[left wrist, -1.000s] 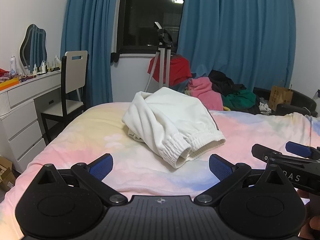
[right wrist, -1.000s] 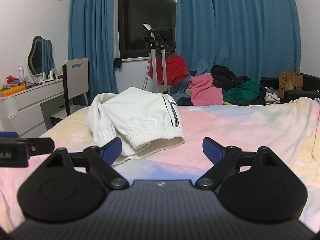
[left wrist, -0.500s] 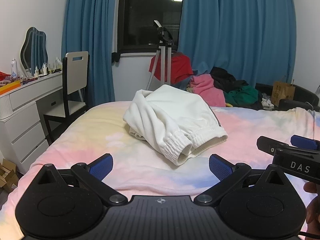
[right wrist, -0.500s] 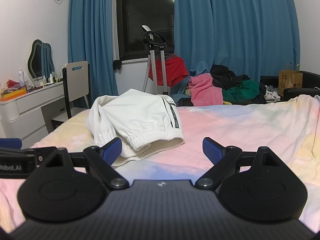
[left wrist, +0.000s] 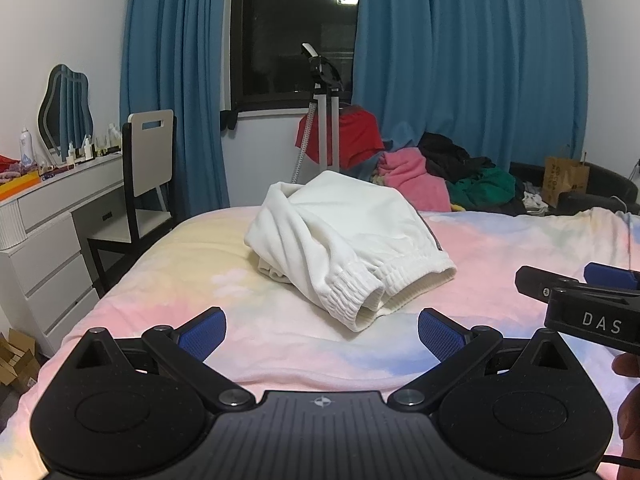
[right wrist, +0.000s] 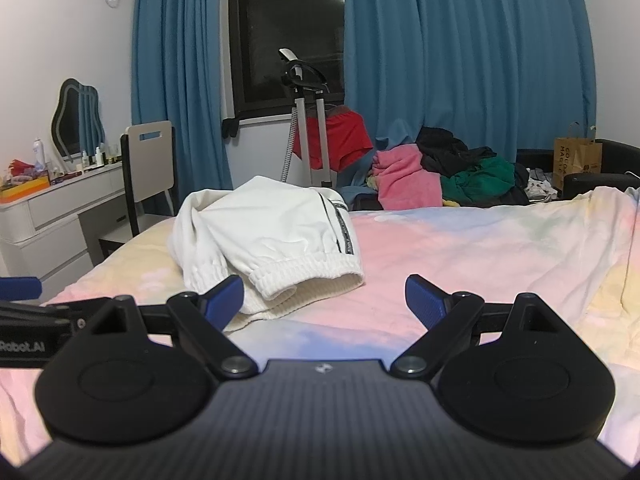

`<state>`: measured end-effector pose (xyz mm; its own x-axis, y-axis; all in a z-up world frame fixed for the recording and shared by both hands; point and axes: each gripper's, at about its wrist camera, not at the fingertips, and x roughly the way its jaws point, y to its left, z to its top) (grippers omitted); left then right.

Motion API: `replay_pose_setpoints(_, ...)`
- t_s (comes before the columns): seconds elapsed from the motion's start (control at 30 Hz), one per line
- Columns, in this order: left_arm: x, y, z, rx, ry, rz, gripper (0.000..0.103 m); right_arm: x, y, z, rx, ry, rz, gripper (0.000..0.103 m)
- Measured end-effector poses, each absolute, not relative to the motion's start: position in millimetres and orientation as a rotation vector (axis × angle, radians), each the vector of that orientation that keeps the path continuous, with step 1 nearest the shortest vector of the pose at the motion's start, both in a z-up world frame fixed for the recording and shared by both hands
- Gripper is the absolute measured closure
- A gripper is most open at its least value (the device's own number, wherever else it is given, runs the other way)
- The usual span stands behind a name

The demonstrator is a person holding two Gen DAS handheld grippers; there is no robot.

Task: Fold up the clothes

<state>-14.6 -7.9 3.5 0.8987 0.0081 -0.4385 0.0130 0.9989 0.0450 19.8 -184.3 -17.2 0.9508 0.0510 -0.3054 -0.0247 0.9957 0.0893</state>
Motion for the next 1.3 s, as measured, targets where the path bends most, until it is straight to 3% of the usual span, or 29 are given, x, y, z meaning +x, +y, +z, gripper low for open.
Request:
replay_pose_setpoints(0.47,-14,-8,2,0.044,0.458,0.002,0.0,22,-190,-26,0.145,0.237,0.056,0.014)
replay_pose_setpoints(0.77,-19,3,6,-0.023,0.44,0.007,0.0,27,-188,-31,0.111,0.25,0.009,0.061)
replay_pose_setpoints(1.3,-13,-1,4,0.035,0.439,0.023,0.0,6,-195,-21,0.118,0.181,-0.001,0.062)
